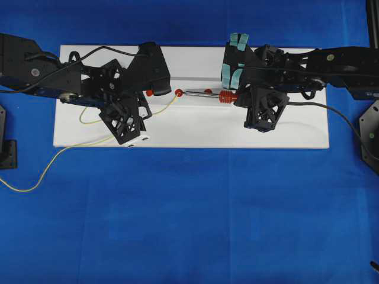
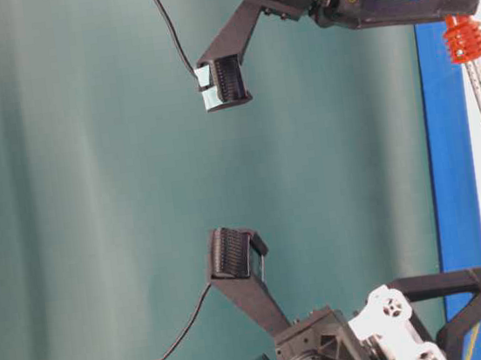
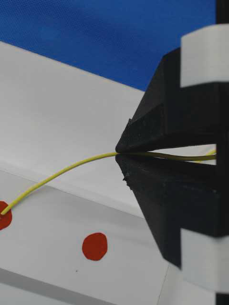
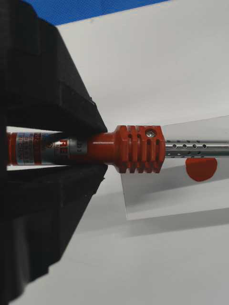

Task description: Touch the tip of the soldering iron to the tip of the solder at the mark.

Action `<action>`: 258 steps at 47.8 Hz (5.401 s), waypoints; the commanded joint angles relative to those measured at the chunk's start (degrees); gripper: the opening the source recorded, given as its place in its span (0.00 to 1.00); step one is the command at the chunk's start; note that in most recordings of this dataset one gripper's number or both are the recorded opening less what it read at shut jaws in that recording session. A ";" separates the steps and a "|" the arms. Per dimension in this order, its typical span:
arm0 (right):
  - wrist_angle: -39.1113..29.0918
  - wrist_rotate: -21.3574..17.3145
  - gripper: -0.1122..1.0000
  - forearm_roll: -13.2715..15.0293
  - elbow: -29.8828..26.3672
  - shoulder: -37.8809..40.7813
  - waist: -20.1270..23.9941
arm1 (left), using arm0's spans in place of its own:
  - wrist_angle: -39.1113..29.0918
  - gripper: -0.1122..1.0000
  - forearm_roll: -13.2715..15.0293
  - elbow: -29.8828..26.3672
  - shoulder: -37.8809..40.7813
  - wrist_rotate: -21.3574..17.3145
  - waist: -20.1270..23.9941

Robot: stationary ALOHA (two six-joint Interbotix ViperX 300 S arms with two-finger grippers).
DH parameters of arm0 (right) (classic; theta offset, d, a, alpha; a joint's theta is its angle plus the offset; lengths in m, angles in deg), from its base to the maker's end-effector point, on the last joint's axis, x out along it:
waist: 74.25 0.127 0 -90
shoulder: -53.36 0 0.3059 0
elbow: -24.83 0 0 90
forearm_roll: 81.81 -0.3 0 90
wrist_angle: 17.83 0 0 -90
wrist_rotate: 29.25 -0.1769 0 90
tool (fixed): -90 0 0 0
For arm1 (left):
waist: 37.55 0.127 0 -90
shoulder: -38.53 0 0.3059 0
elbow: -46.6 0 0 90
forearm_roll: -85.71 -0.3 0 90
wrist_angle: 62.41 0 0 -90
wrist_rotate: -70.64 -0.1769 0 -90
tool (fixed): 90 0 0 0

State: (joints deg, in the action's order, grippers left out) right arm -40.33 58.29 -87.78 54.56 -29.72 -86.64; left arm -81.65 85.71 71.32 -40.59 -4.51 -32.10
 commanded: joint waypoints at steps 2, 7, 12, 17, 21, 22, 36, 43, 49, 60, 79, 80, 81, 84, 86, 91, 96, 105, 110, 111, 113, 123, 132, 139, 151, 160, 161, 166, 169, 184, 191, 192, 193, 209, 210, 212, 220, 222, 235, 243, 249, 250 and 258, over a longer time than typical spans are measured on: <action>0.09 0.00 0.16 0.09 -1.41 -0.62 0.00 | 0.18 0.13 -0.09 -1.14 -0.62 -0.09 0.18; 0.09 0.00 0.16 0.09 -1.41 -0.62 0.00 | 0.09 0.13 -0.09 -1.14 -0.62 -0.09 0.18; 0.18 -0.09 0.16 0.09 -1.41 -0.62 0.00 | -0.09 0.13 -0.09 -1.05 -0.62 -0.18 0.09; 0.09 -0.09 0.16 0.09 -1.41 -0.62 0.00 | -0.09 0.13 -0.09 -1.05 -0.70 -0.18 0.09; 0.09 0.00 0.16 0.09 -1.41 -0.62 0.00 | -0.09 0.13 -0.09 -1.14 -0.62 -0.18 0.18; 0.09 -0.09 0.16 0.09 -1.41 -0.62 0.00 | -0.09 0.13 -0.09 -1.14 -0.62 -0.18 0.09; 0.18 -0.09 0.16 0.09 -1.41 -0.62 -0.09 | -0.09 0.13 -0.09 -1.14 -0.70 -0.26 0.09; 0.18 -0.09 0.16 0.09 -1.41 -0.62 0.00 | -0.09 0.13 -0.09 -1.14 -0.62 -0.26 0.18; 0.18 -0.09 0.16 0.09 -1.41 -0.62 0.00 | -0.09 0.13 -0.09 -1.14 -0.70 -0.26 0.18; 0.09 -0.09 0.16 0.09 -1.41 -0.62 0.00 | -0.09 0.13 -0.09 -1.14 -0.70 -0.26 0.18; 0.26 -0.09 0.16 0.09 -1.41 -0.62 0.00 | -0.09 0.13 -0.09 -1.14 -0.70 -0.26 0.18; 0.26 -0.09 0.16 0.00 -1.41 -0.62 0.00 | -0.09 0.13 -0.09 -1.14 -0.62 -0.26 0.18; 0.26 -0.09 0.16 0.09 -1.41 -0.62 0.00 | -0.09 0.13 -0.09 -1.14 -0.70 -0.26 0.18; 0.26 -0.09 0.16 0.09 -1.41 -0.62 -0.09 | -0.09 0.13 -0.09 -1.14 -0.62 -0.26 0.18; 0.26 -0.09 0.16 0.09 -1.32 -0.62 0.00 | -0.09 0.13 -0.09 -1.14 -0.62 -0.26 0.18; 0.26 -0.09 0.16 0.09 -1.41 -0.62 0.00 | -0.09 0.13 -0.09 -1.14 -0.70 -0.18 0.18; 0.26 0.00 0.16 0.09 -1.41 -0.62 0.00 | -0.09 0.13 -0.09 -1.14 -0.70 -0.09 0.18; 0.35 -0.09 0.16 0.09 -1.41 -0.62 0.00 | -0.09 0.13 -0.09 -1.32 -0.62 -0.26 0.09; 0.35 -0.09 0.16 0.09 -1.41 -0.62 0.00 | -0.09 0.13 -0.09 -1.32 -0.70 -0.26 0.18; 0.35 -0.09 0.16 0.09 -1.41 -0.62 0.00 | -0.09 0.13 -0.09 -1.32 -0.70 -0.35 0.18; 0.35 -0.09 0.16 0.00 -1.41 -0.62 -0.09 | -0.09 0.13 -0.09 -1.32 -0.79 -0.35 0.18; 0.35 -0.09 0.16 0.09 -1.41 -0.62 0.00 | -0.09 0.13 -0.09 -0.44 -3.16 -0.35 0.18; 0.44 -0.09 0.16 0.09 -1.41 -0.62 0.00 | -0.09 0.13 -0.09 2.81 -8.44 0.00 0.18; 0.44 -0.09 0.16 0.09 -1.41 -0.62 -0.09 | 0.62 0.13 -0.09 6.50 -13.01 0.35 0.18; 0.44 -0.09 0.16 0.09 -1.41 -0.62 -0.09 | 3.87 0.13 -0.09 10.28 -16.61 0.70 0.18; 0.62 0.00 0.16 0.09 -1.32 -0.70 0.00 | 4.04 0.13 -0.09 10.28 -16.61 0.70 0.18; 0.62 0.00 0.16 0.09 -1.32 -0.70 -0.09 | 3.96 0.13 -0.09 10.28 -16.61 0.70 0.18; 0.53 0.00 0.16 0.18 -0.88 -1.85 0.00 | 3.96 0.13 -0.09 10.28 -16.61 0.70 0.09; 0.53 0.00 0.16 0.35 -0.26 -3.52 0.00 | 3.96 0.13 -0.09 10.20 -16.61 0.70 0.18; 0.70 -0.70 0.16 0.79 8.17 -15.82 -0.09 | 4.22 0.13 -0.09 10.46 -16.88 0.70 0.18; 0.62 -3.34 0.16 0.79 12.04 -20.74 -0.18 | 4.22 0.13 -0.09 10.37 -16.79 0.70 0.18; 0.62 -3.69 0.16 0.97 12.57 -21.45 -0.18 | 4.22 0.13 -0.09 10.37 -16.79 0.70 0.18; 0.53 -3.96 0.16 1.05 12.74 -21.80 -0.18 | 4.22 0.13 -0.09 10.37 -16.79 0.70 0.18; 0.53 -4.75 0.16 2.02 13.10 -21.45 -0.18 | 4.22 0.13 -0.09 8.88 -15.64 0.70 -0.09; 0.53 -4.75 0.16 2.02 13.10 -21.36 -0.18 | 4.22 0.13 -0.09 8.53 -15.47 0.70 -0.09; 0.53 -4.75 0.16 2.02 13.10 -21.27 -0.18 | 4.22 0.13 -0.09 7.47 -14.59 0.70 -0.09; 0.70 -4.75 0.16 2.29 13.18 -21.01 -0.26 | 3.60 0.13 -0.09 1.49 -9.93 -0.09 -0.44; 0.70 -4.66 0.16 2.37 13.18 -21.01 -0.18 | 3.34 0.13 -0.09 -0.18 -8.70 -0.26 -0.53; 0.70 -4.75 0.16 2.37 13.45 -21.01 -0.18 | 1.14 0.13 -0.09 -8.53 1.05 -0.35 -0.97; 0.70 -4.75 0.16 2.81 13.54 -20.92 -0.18 | 1.41 0.13 -0.09 -10.55 4.83 -0.26 -0.79; 0.88 -4.66 0.16 2.90 13.62 -20.92 -0.18 | 1.49 0.13 -0.09 -10.90 6.15 -0.26 -0.44; 0.97 -4.66 0.16 2.90 13.62 -21.01 -0.18 | 1.58 0.13 -0.09 -10.90 6.33 -0.26 -0.35; 1.14 -4.75 0.16 2.90 13.89 -21.01 -0.18 | 1.85 0.13 -0.09 -10.90 6.68 -0.26 -0.18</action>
State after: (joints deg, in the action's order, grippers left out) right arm -39.72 53.63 -84.97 68.80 -50.38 -86.82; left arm -80.25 85.71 61.74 -33.12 -4.77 -32.37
